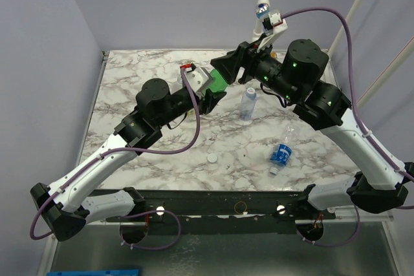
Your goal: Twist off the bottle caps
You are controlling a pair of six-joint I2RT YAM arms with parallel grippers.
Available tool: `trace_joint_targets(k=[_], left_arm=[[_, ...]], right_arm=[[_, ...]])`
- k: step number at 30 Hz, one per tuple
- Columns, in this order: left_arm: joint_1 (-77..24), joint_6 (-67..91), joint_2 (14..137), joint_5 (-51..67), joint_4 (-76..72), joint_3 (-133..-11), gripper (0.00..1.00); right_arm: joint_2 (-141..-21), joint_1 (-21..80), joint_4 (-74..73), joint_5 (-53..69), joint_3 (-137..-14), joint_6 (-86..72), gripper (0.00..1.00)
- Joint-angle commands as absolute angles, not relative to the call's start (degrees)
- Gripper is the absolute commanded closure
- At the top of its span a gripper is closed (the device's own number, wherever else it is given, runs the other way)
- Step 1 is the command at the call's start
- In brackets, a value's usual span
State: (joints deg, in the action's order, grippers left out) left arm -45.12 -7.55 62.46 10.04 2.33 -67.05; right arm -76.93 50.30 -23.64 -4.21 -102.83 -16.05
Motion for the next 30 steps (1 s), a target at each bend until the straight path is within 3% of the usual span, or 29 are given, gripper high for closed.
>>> trace_joint_targets(k=[1,5,14,20,30], left_arm=[[-45.33,-7.69,61.79,8.0,0.26,-66.53,0.95],[-45.32,-7.13,61.88,8.0,0.26,-66.62,0.95],[-45.35,-4.82,61.69,10.18,0.72,-68.24,0.95],[-45.31,2.96,61.29,15.3,3.25,-71.78,0.96],[-45.26,7.46,60.47,33.3,9.51,-76.94,1.0]], right_arm=[[-77.55,50.47,-25.15,-5.01,-103.22,-17.0,0.4],[-77.34,50.47,-23.43,-4.8,-101.75,-17.39,0.51],[-77.46,50.45,-21.29,-2.1,-101.35,-17.08,0.99],[-74.51,50.45,-16.4,8.07,-100.33,-13.66,1.0],[-72.25,50.45,-13.91,41.75,-100.73,-8.95,1.0]])
